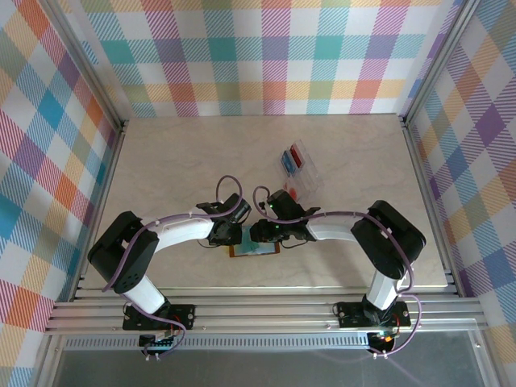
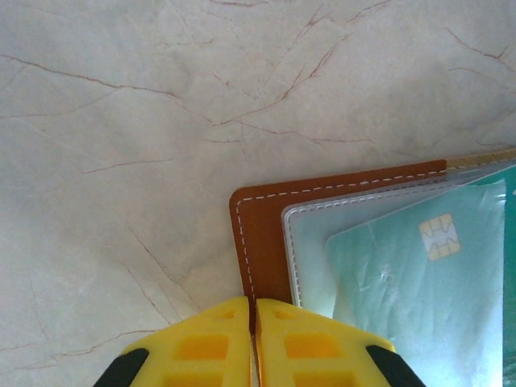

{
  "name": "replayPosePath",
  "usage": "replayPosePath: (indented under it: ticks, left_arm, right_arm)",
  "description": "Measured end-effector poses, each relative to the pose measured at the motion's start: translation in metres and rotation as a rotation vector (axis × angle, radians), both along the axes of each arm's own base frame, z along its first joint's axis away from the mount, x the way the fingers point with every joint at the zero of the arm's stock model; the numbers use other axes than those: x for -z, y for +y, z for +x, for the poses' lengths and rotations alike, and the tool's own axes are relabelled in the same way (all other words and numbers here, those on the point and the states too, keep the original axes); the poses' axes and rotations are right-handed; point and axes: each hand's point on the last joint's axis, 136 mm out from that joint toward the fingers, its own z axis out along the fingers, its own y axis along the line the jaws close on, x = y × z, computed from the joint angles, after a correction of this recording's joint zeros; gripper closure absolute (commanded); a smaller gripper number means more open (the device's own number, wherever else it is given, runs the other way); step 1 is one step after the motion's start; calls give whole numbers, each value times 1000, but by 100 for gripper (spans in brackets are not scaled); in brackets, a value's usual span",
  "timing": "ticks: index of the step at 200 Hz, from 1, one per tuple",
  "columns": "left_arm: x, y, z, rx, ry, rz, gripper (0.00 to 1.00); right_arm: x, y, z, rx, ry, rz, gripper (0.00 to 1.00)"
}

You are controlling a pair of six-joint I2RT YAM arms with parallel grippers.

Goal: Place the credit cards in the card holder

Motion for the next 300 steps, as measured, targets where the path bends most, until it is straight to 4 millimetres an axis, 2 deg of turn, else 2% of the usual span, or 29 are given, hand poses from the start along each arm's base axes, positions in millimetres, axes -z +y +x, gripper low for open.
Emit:
replayPosePath:
  ticks: [16,71,158,173,186,246,300]
  left_arm:
    - [0,0,0,0,0,0,90]
    - [0,0,0,1,0,-2,90]
    - [0,-1,0,-2,1,-5,91]
    - [0,-1,0,-2,1,-5,91]
    - [0,-1,0,-2,1,-5,91]
    - [0,-1,0,-2,1,-5,91]
    - [0,-1,0,-2,1,-5,91]
  right_arm:
    - [-1,1,0,-1,3,-2,77]
    - [6,10,-7,-30,17,-21,100]
    - [-5,36,-22,-83,13,12,99]
    - [-3,34,-21,-71,12,-8,80]
    - [2,28,-18,-56,3,-46,73]
    - [2,10,-10,-4,-38,-144,73]
    - [-7,5,-15,-17,-49,-100,74]
